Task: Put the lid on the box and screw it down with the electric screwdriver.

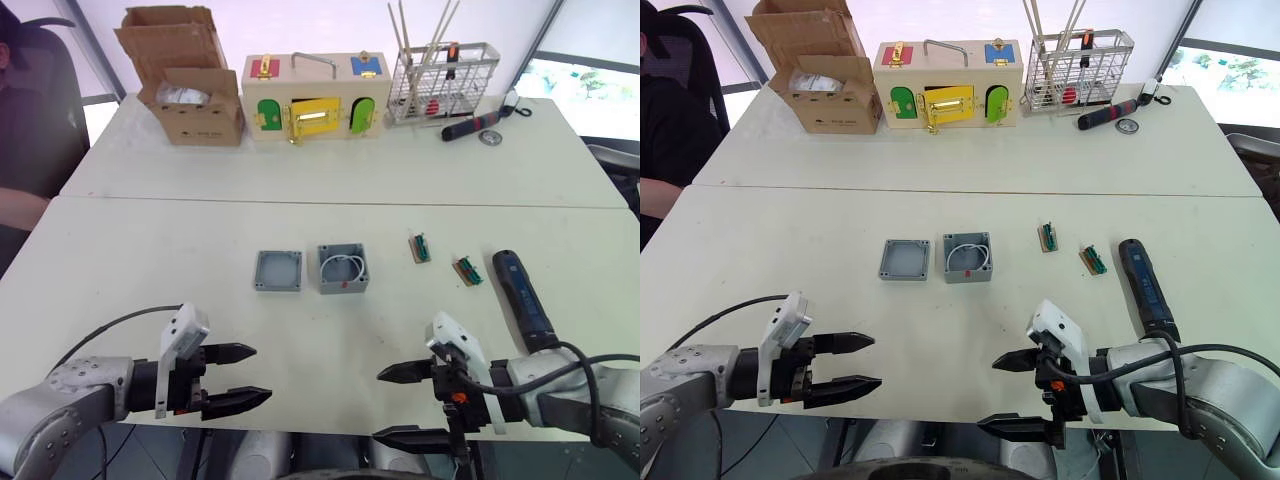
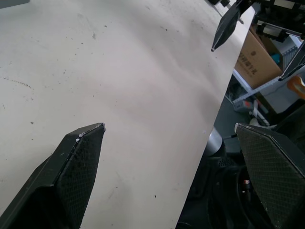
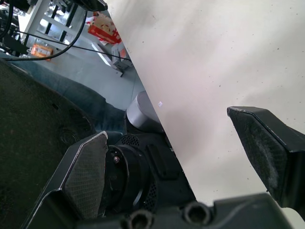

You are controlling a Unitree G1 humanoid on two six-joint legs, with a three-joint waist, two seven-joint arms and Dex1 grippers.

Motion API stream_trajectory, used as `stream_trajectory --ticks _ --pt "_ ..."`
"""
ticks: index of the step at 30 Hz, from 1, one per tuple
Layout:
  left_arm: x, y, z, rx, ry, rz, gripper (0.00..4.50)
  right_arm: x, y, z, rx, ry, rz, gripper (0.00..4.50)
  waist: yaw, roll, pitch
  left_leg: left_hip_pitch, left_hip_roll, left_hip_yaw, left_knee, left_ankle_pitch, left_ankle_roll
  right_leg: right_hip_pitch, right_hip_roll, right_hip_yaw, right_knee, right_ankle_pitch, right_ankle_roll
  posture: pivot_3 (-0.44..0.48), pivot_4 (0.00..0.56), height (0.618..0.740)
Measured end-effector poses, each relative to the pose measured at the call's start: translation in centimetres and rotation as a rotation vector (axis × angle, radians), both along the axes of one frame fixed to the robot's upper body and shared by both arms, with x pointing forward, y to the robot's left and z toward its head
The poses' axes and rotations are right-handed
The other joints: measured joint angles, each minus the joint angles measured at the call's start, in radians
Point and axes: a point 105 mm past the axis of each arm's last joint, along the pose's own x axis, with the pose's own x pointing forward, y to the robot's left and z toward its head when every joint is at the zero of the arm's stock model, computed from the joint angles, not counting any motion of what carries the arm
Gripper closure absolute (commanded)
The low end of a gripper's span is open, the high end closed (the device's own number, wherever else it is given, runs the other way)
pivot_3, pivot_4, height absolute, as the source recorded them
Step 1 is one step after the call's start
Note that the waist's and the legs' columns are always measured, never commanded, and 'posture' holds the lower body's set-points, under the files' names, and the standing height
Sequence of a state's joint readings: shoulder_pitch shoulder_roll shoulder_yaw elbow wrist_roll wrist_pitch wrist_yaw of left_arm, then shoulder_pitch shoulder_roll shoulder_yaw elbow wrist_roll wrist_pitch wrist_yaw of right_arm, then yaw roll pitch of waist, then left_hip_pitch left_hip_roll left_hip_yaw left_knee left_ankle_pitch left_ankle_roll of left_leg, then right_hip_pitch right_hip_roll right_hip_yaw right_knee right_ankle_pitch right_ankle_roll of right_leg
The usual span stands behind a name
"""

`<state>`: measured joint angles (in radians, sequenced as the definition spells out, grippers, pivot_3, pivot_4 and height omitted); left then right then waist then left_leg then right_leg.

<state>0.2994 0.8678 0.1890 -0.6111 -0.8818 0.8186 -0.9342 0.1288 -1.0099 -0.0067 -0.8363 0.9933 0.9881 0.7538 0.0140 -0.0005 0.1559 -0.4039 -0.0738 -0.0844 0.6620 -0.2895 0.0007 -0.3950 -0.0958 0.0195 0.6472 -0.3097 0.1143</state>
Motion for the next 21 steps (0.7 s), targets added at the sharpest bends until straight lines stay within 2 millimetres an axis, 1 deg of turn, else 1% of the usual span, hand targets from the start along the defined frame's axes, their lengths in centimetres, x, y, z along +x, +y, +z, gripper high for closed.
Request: stream_trajectory --ticks 3,7,13,16,18,20,21 --pt "0.1 -0.1 0.1 -0.012 -0.004 0.000 0.00 0.1 -0.2 -0.1 0.008 0.016 0.002 0.02 0.000 0.000 0.000 0.000 0.000 0.000 0.000 0.000 0.000 0.000 0.000 0.000 0.000 0.000 0.000 0.000 0.150 0.740" --pt "0.3 -0.3 0.5 -0.023 -0.022 -0.009 0.00 1.0 -0.3 0.4 0.005 -0.018 -0.006 0.02 0.000 0.000 0.000 0.000 0.000 0.000 0.000 0.000 0.000 0.000 0.000 0.000 0.000 0.000 0.000 0.000 0.150 0.740" --pt "0.9 0.0 0.4 0.026 -0.058 -0.005 0.00 1.3 -0.4 0.1 -0.008 -0.014 -0.061 0.02 0.000 0.000 0.000 0.000 0.000 0.000 0.000 0.000 0.000 0.000 0.000 0.000 0.001 0.000 0.000 0.000 0.150 0.740" --pt "1.9 1.0 0.1 0.122 -0.093 -0.004 0.00 1.8 -0.6 0.3 -0.018 -0.014 -0.121 0.02 0.000 0.000 0.000 0.000 0.000 0.000 0.000 0.000 0.000 0.000 0.000 0.000 0.001 0.000 0.000 0.000 0.150 0.740" --pt "2.8 1.9 0.1 0.210 -0.107 -0.033 0.00 2.4 -0.7 0.9 -0.032 -0.034 -0.136 0.02 0.001 0.000 0.000 0.000 0.000 0.000 0.000 0.000 0.000 0.000 0.000 0.000 0.001 0.000 0.000 0.000 0.150 0.740" --pt "4.0 2.4 1.0 0.257 -0.143 -0.053 0.00 3.2 -0.7 1.8 -0.027 -0.082 -0.149 0.02 0.001 0.000 0.000 0.000 0.000 0.000 0.000 0.000 0.000 0.000 0.000 0.000 0.001 0.000 0.000 0.000 0.150 0.740" --pt "5.0 2.5 1.8 0.274 -0.173 -0.073 0.00 3.7 -0.8 2.4 -0.014 -0.102 -0.157 0.02 0.001 0.000 0.000 0.000 0.000 0.000 0.000 0.000 0.000 0.000 0.000 0.000 0.001 0.000 0.000 0.000 0.150 0.740"
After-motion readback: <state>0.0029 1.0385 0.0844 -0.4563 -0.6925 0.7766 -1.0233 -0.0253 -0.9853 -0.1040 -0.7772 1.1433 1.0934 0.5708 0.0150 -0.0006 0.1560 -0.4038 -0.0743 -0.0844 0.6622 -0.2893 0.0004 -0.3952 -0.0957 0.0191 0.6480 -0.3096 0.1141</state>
